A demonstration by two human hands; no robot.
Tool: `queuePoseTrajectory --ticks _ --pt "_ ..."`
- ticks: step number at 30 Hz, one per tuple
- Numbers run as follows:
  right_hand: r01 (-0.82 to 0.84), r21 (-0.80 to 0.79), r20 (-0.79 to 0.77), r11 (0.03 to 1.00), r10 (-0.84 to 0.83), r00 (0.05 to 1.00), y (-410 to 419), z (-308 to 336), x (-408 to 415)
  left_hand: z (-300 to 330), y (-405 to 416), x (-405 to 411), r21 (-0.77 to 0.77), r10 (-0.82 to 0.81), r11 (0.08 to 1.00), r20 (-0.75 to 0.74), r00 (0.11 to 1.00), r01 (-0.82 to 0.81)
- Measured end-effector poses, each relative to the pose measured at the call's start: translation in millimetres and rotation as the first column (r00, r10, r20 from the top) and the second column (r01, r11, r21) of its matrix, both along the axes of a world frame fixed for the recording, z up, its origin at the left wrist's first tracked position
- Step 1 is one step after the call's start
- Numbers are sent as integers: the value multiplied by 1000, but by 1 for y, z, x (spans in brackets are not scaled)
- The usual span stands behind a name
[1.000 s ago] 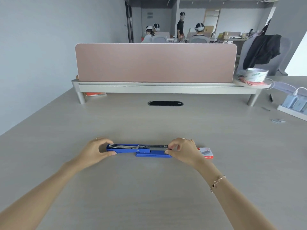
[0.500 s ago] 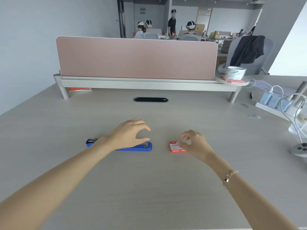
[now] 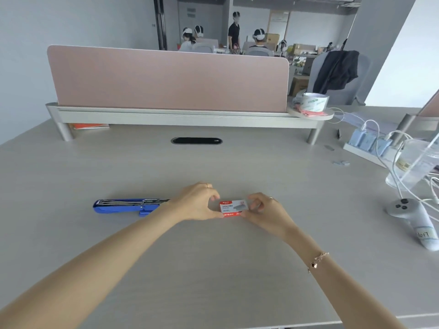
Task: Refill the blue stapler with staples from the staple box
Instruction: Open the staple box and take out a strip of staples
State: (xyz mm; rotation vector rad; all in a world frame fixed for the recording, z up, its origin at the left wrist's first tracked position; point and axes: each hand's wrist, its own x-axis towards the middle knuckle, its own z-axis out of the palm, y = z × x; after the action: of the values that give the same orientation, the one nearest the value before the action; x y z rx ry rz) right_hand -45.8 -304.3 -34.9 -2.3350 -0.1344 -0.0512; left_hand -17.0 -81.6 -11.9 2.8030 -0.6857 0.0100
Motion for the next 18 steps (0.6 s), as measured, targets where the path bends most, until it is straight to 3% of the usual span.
queuePoseTrajectory --ticks 18 --pt "-124 -17 -122 992 121 985 -4 -2 18 -3 -9 4 -82 -44 996 -149 988 32"
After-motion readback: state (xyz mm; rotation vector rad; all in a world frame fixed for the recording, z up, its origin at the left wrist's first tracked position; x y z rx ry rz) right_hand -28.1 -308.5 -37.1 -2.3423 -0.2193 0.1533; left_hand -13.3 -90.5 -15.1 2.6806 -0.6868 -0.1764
